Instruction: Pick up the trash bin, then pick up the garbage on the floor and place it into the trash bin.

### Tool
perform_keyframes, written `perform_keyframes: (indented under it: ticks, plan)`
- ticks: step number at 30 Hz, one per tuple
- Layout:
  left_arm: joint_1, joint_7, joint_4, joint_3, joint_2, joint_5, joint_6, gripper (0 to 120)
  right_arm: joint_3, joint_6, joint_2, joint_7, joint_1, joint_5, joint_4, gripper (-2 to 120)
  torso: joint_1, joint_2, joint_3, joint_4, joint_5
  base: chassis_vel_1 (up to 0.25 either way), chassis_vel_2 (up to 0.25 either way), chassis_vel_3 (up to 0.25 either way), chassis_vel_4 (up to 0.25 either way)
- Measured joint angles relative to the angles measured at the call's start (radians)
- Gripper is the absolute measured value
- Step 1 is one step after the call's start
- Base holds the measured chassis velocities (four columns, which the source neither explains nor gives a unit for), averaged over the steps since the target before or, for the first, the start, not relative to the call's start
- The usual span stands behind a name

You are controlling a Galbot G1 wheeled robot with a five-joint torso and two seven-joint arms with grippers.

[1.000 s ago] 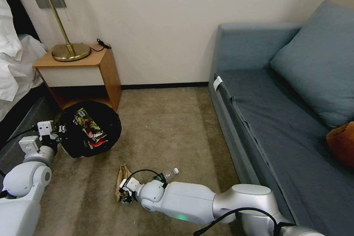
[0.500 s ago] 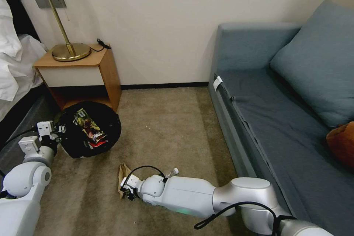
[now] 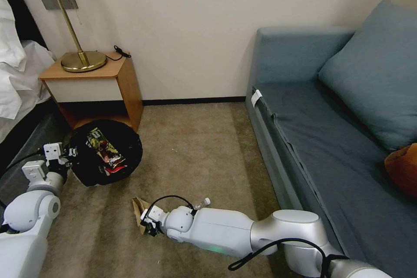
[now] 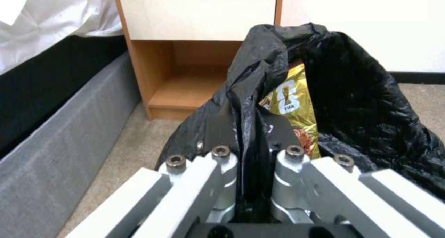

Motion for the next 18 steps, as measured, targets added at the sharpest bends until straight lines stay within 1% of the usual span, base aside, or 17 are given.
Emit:
perform_keyframes:
  ticks: [3, 7, 8, 9, 11, 12, 15, 17, 18]
  plan:
    - [-0.001, 0.0, 0.001, 0.002, 0.0, 0.0, -0.001, 5, 0.007, 0.001, 0.0, 0.001, 0.003, 0.0, 0.002, 0, 0.0, 0.0, 0.0, 0.0, 0.0, 0.0, 0.0, 0.0, 0.0]
    - [-0.003, 0.002, 0.002, 0.004, -0.001, -0.001, -0.003, 5, 0.056, 0.002, -0.003, 0.013, 0.008, -0.001, 0.017, 0, 0.0, 0.0, 0.0, 0.0001, 0.0001, 0.0, 0.0, 0.0, 0.0]
    - [-0.001, 0.002, 0.002, 0.004, -0.002, -0.002, -0.004, 5, 0.082, 0.002, -0.018, 0.02, 0.008, -0.001, 0.027, 0, 0.0, 0.0, 0.0, 0.0002, 0.0002, 0.0, 0.0, 0.0, 0.0]
    - [-0.001, 0.002, 0.002, 0.004, -0.002, -0.002, -0.004, 5, 0.082, 0.002, -0.018, 0.02, 0.008, -0.001, 0.027, 0, 0.0, 0.0, 0.0, 0.0002, 0.0002, 0.0, 0.0, 0.0, 0.0]
    - [0.003, 0.002, -0.001, 0.004, -0.006, -0.003, -0.005, 5, 0.115, 0.002, -0.049, 0.03, 0.007, -0.008, 0.039, 0, 0.0, 0.0, 0.0, 0.0, 0.0, 0.0, 0.0, 0.0, 0.0]
    - [0.003, 0.002, -0.001, 0.004, -0.006, -0.003, -0.005, 5, 0.115, 0.002, -0.049, 0.03, 0.007, -0.008, 0.039, 0, 0.0, 0.0, 0.0, 0.0, 0.0, 0.0, 0.0, 0.0, 0.0]
    - [0.007, 0.002, -0.002, 0.006, -0.011, -0.003, -0.009, 5, 0.183, -0.001, -0.095, 0.039, -0.01, -0.029, 0.06, 0, 0.0, 0.0, 0.0, -0.0003, 0.0, 0.0, 0.0, 0.0, 0.0]
    - [0.008, 0.002, -0.003, 0.006, -0.011, -0.003, -0.01, 5, 0.191, -0.001, -0.1, 0.04, -0.012, -0.033, 0.062, 0, 0.0, 0.0, 0.0, -0.0003, 0.0001, 0.0, 0.0, 0.0, 0.0]
    - [0.01, 0.002, -0.005, 0.006, -0.011, -0.003, -0.011, 5, 0.224, -0.001, -0.114, 0.04, -0.023, -0.047, 0.066, 0, 0.0, 0.0, 0.0, -0.0001, 0.0001, 0.0, 0.0, 0.0, 0.0]
